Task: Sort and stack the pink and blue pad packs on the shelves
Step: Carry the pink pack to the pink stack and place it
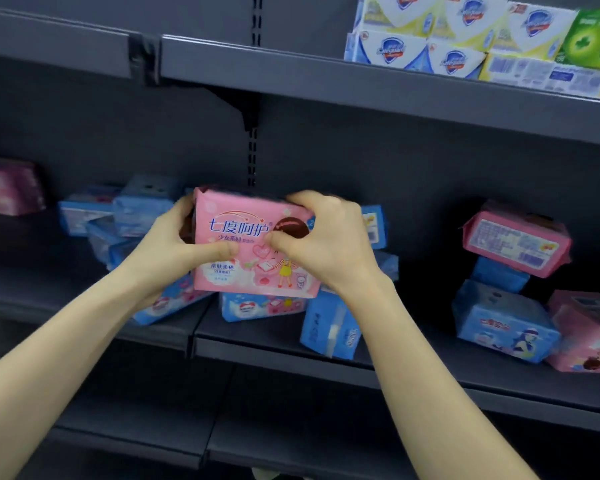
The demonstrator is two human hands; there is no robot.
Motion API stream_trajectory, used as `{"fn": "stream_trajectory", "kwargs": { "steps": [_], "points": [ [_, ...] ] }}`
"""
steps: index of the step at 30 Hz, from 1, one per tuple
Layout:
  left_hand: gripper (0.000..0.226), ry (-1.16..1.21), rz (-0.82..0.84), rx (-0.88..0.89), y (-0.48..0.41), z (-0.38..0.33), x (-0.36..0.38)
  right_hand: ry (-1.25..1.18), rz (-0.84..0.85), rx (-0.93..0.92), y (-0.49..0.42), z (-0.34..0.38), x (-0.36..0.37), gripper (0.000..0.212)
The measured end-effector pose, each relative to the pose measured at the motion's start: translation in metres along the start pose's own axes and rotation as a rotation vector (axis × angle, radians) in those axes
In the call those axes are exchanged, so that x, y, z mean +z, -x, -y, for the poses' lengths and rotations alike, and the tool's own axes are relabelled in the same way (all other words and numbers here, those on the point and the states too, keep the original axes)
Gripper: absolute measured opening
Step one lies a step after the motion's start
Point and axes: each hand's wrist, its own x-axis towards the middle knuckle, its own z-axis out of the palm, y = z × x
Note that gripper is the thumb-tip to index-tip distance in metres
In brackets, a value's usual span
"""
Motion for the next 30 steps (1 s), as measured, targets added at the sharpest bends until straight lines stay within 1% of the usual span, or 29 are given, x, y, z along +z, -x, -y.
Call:
{"fn": "stream_trajectory", "kwargs": {
  "steps": [3, 6, 12, 16, 20, 25, 30],
  "points": [
    [0.074, -0.004, -0.051, -0.033, 0.013, 0.004, -0.035, -0.037, 0.029, -0.028, -0.006, 0.027, 0.023, 0.049],
    [0.066, -0.001, -0.089, -0.067, 0.029, 0.007, -0.075, -0.06, 0.077, -0.066, -0.01, 0.058, 0.047, 0.053],
    [0.052, -0.03, -0.203, -0.123, 0.071, 0.017, -0.157, -0.098, 0.186, -0.154, -0.011, 0.127, 0.103, 0.053],
    [0.061, -0.046, -0.269, -0.181, 0.102, 0.024, -0.21, -0.11, 0.246, -0.209, -0.008, 0.173, 0.141, 0.05],
    [0.062, -0.063, -0.313, -0.219, 0.13, 0.031, -0.256, -0.124, 0.31, -0.233, -0.004, 0.215, 0.179, 0.049],
    [0.047, -0.062, -0.398, -0.244, 0.159, 0.04, -0.309, -0.157, 0.381, -0.255, 0.0, 0.263, 0.221, 0.05],
    [0.047, -0.067, -0.477, -0.262, 0.19, 0.05, -0.355, -0.191, 0.464, -0.291, 0.005, 0.309, 0.258, 0.047]
  ]
}}
